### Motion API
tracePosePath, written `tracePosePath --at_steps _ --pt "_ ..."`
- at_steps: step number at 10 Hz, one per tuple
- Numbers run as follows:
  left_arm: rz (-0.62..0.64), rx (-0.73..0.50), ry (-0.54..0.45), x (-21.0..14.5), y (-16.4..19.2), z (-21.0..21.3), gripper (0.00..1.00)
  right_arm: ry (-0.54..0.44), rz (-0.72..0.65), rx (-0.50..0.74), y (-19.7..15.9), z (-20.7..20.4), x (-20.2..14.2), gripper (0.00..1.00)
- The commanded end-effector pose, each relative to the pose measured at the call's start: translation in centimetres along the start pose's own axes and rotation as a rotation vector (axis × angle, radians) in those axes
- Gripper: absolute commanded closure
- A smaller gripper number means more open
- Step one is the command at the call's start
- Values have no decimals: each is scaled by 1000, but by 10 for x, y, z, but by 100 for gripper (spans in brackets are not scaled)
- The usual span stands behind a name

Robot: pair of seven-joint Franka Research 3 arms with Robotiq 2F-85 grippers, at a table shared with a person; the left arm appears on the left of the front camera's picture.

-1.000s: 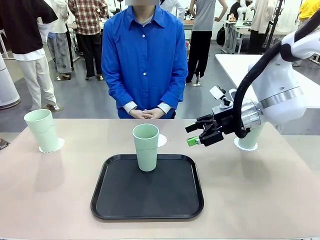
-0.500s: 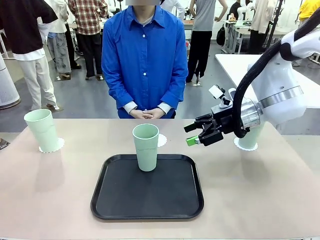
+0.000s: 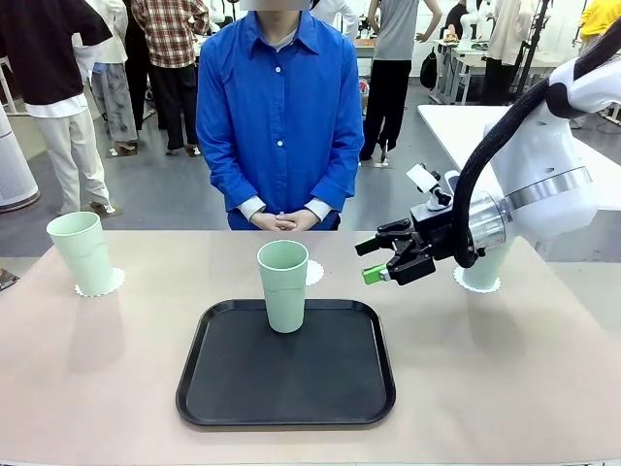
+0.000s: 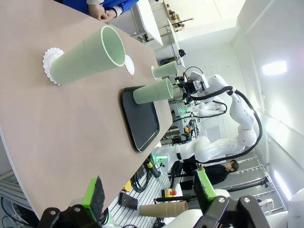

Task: Place coasters on the table and set cups on them.
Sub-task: Take one Reusable plastic cup from the Flat Tray and place it on a coaster set by the human.

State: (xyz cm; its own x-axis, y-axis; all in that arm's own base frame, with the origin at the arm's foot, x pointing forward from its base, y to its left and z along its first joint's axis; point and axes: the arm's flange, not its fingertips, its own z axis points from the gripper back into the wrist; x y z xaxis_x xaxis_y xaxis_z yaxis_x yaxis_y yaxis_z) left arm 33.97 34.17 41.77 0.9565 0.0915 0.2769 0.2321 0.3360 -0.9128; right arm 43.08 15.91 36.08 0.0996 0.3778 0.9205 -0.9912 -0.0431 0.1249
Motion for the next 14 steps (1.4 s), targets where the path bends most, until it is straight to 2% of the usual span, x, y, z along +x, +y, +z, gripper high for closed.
tracePosePath --at_steps 1,5,9,11,12,14 --pt "-5 -3 3 -3 -2 1 0 -68 81 11 1 -5 -6 0" --pt "-5 -3 3 -3 -2 1 0 -101 -1 -102 -13 -27 -43 0" --pt "-5 -3 3 -3 -2 1 0 -169 83 -50 -12 -51 -62 0" --pt "-5 -3 3 -3 -2 1 0 -188 100 -73 -16 -61 -65 0" --pt "-5 -3 3 -3 -2 1 0 -142 60 -44 -10 -47 -60 0" --pt "-5 -3 3 -3 -2 1 0 -142 60 -44 -10 -47 -60 0"
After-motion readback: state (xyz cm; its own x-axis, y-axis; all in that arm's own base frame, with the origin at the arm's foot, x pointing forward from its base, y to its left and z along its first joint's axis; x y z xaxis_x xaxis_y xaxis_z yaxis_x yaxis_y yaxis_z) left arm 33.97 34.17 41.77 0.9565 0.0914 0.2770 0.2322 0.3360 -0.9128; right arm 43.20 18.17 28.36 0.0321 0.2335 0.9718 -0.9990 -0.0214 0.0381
